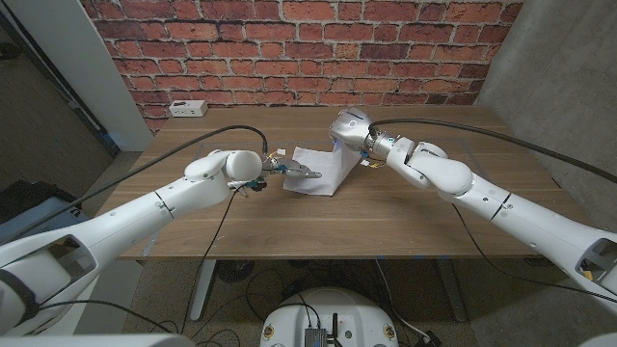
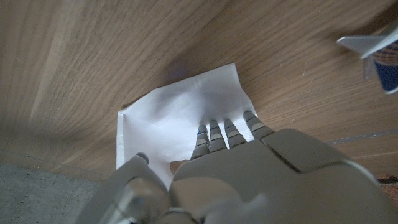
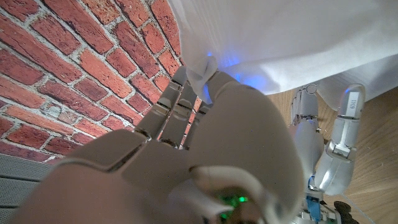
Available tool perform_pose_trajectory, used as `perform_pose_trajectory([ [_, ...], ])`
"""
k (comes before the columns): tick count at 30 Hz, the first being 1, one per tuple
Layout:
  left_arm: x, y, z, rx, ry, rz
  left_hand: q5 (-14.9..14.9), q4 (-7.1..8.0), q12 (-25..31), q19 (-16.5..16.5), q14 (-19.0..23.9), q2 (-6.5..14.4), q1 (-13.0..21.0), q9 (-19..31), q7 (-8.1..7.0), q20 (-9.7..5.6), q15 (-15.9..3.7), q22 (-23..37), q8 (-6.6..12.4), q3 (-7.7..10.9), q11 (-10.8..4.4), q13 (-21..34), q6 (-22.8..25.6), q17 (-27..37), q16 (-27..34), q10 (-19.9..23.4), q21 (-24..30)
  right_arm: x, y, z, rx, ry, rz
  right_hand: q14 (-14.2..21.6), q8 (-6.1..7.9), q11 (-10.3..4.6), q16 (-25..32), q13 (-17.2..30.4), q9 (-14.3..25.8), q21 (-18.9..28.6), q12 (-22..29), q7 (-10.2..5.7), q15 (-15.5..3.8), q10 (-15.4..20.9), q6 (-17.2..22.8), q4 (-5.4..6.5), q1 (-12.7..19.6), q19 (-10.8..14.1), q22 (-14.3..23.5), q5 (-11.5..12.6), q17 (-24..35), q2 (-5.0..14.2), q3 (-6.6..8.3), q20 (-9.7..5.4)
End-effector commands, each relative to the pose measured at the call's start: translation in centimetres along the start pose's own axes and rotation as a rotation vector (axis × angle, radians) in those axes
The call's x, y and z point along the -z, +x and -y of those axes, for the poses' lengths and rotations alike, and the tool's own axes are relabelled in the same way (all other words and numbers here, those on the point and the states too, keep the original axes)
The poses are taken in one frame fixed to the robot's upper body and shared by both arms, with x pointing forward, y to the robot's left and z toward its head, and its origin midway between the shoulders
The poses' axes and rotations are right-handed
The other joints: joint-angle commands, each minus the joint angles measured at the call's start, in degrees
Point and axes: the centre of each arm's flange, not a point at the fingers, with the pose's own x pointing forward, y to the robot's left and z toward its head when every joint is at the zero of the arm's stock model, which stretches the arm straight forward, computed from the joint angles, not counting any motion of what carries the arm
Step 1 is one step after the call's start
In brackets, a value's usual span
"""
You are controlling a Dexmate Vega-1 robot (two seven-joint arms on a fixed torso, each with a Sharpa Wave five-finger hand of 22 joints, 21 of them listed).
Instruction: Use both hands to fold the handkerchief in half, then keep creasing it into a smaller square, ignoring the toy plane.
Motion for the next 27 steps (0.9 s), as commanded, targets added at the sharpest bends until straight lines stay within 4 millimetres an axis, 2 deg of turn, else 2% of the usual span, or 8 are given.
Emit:
perform_pose_trajectory([
  [1,0.4,0.2,0.1,0.002,-0.009,0.000,0.26,0.03,-0.14,0.81,0.46,-0.47,-0.04,0.14,0.17,0.41,-0.02,0.10,-0.14,-0.34,0.16,0.11,0.52,0.18,-0.08,0.05,0.14,0.0,1.5,0.9,0.026,-0.031,0.059,0.61,-0.27,0.58,-0.16,0.11,0.12,0.46,-0.18,0.50,-7.97,-0.06,0.25,0.01,0.36,-0.40,0.13,0.07,0.37,0.05,-0.17,-2.06],
  [7,0.5,0.4,0.0,0.002,-0.009,0.001,0.35,0.00,-0.19,0.92,0.49,-0.53,-0.02,0.14,0.10,0.40,0.01,0.11,-0.21,-0.47,-0.28,0.12,0.58,0.18,-0.10,0.09,0.03,-0.4,1.8,1.1,0.043,-0.051,0.090,0.65,-0.32,0.52,-0.29,0.06,0.14,0.65,-0.25,0.71,-7.92,-0.12,0.41,0.05,0.36,-0.55,0.14,0.11,0.48,0.11,-0.22,-2.13],
  [27,0.8,0.4,0.3,-0.004,-0.029,0.001,0.60,-0.03,-0.40,1.10,0.56,-0.50,0.05,0.14,-0.23,0.41,-0.11,0.12,-0.41,-0.74,-0.33,0.13,0.61,0.19,-0.15,0.02,-0.31,-1.6,3.5,1.9,0.079,-0.079,0.193,0.62,-0.51,0.68,-0.77,0.32,0.25,1.45,-0.16,0.88,-8.04,-0.09,1.13,-0.06,0.64,-1.31,0.19,0.27,1.06,0.11,-0.45,-2.32],
])
